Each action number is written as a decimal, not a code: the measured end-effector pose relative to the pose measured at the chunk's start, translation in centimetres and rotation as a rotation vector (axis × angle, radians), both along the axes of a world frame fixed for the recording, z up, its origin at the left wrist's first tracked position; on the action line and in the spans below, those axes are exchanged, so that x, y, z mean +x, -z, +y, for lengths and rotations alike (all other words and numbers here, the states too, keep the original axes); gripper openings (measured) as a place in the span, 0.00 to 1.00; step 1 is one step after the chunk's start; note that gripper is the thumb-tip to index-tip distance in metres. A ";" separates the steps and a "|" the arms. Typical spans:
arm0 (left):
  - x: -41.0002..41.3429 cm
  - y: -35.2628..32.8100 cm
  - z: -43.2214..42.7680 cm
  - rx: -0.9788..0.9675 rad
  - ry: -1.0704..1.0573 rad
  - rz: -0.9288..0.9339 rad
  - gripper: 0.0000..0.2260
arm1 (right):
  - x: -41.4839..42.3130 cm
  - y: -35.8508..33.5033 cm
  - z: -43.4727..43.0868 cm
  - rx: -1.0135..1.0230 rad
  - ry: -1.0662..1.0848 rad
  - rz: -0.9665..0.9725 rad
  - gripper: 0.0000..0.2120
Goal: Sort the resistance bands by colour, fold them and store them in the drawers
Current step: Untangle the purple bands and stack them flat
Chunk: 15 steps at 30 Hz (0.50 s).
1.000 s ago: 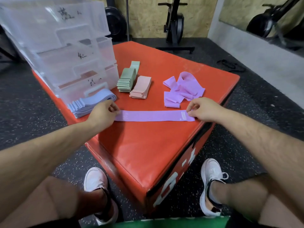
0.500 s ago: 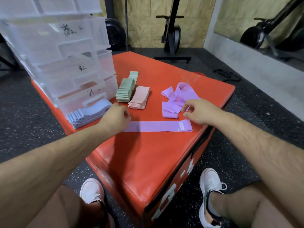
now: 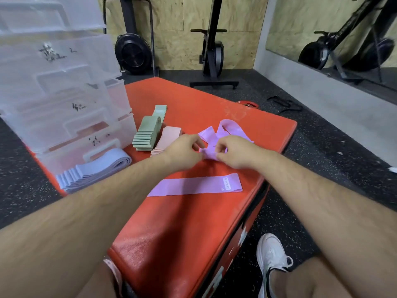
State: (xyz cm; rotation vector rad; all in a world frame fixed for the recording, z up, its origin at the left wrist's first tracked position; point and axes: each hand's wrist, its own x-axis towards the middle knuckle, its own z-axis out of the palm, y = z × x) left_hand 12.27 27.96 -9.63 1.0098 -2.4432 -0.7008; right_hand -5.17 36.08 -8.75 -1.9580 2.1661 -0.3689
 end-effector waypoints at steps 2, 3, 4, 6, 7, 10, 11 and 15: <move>0.0 -1.2 -0.4 0.023 -0.032 0.100 0.07 | -0.3 -1.1 -0.4 -0.106 0.040 -0.092 0.03; 0.0 -1.9 -0.7 0.047 -0.055 0.174 0.08 | -0.4 -1.8 -0.6 -0.173 0.053 -0.142 0.02; 0.1 -2.7 -0.9 0.088 -0.084 0.262 0.08 | -0.5 -2.5 -0.8 -0.240 0.069 -0.191 0.02; 0.4 -4.4 -0.8 0.171 -0.148 0.426 0.08 | -0.4 -3.7 -1.2 -0.364 0.120 -0.300 0.04; 0.6 -5.1 -0.6 0.191 -0.172 0.468 0.08 | -0.4 -4.3 -1.4 -0.416 0.148 -0.367 0.04; 1.2 -5.6 -0.1 0.186 -0.187 0.471 0.08 | 0.1 -5.8 -1.6 -0.515 0.184 -0.571 0.03; 1.3 -5.4 0.0 0.186 -0.188 0.460 0.08 | 0.4 -6.3 -1.5 -0.538 0.181 -0.618 0.03; 1.3 -5.0 -0.2 0.268 -0.155 0.487 0.12 | 1.0 -7.9 -0.9 -0.572 0.183 -0.785 0.03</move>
